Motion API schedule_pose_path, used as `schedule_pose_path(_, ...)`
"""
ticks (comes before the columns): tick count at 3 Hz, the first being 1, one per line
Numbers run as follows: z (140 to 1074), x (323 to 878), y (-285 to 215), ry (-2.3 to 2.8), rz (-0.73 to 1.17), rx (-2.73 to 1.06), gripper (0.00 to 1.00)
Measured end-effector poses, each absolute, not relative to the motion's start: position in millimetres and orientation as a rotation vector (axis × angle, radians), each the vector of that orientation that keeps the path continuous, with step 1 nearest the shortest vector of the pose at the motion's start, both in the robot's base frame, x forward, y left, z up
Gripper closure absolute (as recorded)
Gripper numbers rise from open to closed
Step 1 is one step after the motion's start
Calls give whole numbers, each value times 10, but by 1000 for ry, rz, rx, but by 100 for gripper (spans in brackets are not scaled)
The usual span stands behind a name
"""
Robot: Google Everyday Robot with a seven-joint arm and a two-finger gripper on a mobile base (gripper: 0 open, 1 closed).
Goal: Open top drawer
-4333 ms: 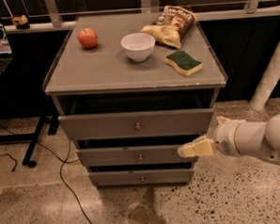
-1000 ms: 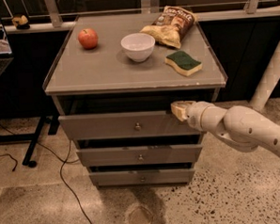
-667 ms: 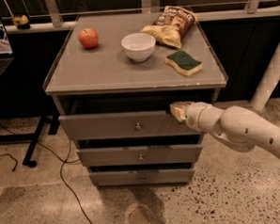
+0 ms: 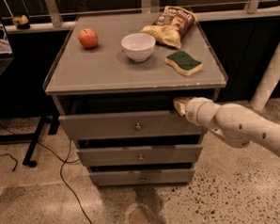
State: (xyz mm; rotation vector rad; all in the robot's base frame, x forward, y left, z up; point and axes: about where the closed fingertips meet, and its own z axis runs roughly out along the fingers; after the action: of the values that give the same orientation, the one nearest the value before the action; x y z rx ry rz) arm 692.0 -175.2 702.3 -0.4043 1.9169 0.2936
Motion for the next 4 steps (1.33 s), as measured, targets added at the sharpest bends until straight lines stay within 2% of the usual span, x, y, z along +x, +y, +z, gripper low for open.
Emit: schedule_pose_path(4, 6748, 6894, -1761, 2024, 273, -425, 100)
